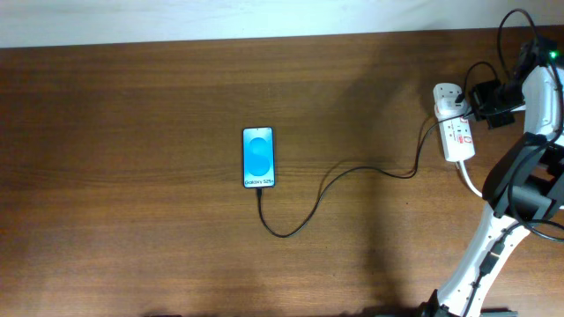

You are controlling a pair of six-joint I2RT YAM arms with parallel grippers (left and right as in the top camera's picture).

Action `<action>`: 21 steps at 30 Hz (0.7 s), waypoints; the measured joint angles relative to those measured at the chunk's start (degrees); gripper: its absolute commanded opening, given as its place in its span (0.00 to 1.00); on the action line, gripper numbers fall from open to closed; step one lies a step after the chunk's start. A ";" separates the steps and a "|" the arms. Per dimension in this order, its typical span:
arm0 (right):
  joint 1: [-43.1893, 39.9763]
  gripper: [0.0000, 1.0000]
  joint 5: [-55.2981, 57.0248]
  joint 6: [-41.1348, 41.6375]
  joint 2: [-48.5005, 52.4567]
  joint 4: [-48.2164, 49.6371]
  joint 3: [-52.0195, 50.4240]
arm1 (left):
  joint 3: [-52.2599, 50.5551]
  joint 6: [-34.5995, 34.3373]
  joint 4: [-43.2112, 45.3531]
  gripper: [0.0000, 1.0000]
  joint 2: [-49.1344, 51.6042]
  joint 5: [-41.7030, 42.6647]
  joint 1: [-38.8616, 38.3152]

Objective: Plug charger to phone and switch on socket

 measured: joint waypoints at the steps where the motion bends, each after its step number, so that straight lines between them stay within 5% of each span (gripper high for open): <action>1: 0.00 0.04 0.00 0.13 0.00 -0.02 0.00 | 0.00 0.00 0.00 0.99 0.00 0.00 0.00; 21: 0.42 0.04 2.03 0.24 2.62 0.79 0.09 | 0.00 0.00 0.00 0.99 0.00 0.00 0.00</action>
